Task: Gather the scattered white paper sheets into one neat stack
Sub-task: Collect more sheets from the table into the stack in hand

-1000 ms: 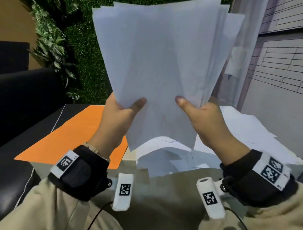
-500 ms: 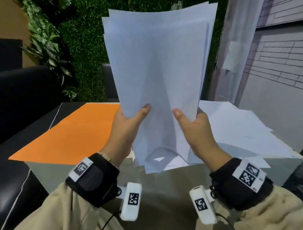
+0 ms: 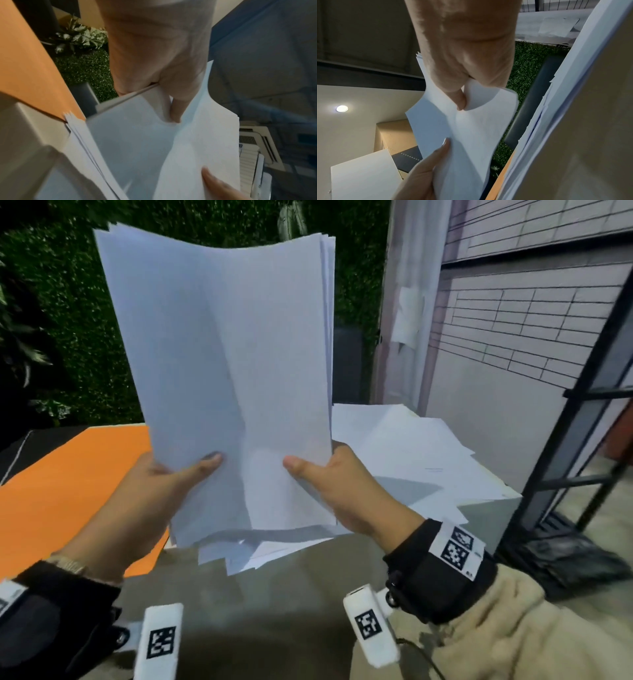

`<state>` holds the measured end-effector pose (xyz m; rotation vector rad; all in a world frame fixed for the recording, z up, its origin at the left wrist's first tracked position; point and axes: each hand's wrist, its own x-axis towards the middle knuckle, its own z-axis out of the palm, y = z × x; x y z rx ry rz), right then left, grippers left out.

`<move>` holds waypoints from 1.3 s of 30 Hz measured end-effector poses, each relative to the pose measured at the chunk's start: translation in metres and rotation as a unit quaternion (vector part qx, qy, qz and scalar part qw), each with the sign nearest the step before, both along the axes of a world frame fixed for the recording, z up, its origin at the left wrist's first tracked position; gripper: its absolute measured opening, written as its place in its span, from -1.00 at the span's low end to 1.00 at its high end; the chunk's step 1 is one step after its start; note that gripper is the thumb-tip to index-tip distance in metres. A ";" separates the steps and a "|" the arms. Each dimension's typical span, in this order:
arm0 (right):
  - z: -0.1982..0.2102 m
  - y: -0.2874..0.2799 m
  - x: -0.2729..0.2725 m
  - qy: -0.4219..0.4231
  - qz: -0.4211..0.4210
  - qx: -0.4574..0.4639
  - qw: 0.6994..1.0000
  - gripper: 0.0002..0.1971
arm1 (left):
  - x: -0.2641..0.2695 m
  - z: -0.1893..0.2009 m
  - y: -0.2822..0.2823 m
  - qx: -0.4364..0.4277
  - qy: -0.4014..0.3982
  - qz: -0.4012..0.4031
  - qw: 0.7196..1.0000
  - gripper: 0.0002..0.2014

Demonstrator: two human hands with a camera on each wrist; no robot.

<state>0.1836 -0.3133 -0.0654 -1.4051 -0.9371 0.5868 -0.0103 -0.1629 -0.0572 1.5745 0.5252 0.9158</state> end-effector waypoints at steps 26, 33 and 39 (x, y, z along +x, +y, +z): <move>-0.017 0.072 0.046 -0.464 0.072 -0.382 0.796 -0.20 | -0.086 -0.068 0.058 -0.112 -0.008 0.150 0.982 -0.91; -0.013 0.077 0.052 -0.558 0.066 -0.374 0.738 -0.43 | -0.091 -0.067 0.050 -0.079 -0.012 0.143 0.986 -0.80; -0.003 0.073 0.061 -0.519 0.110 -0.421 0.736 -0.28 | -0.088 -0.063 0.046 -0.060 0.012 0.138 0.989 -0.79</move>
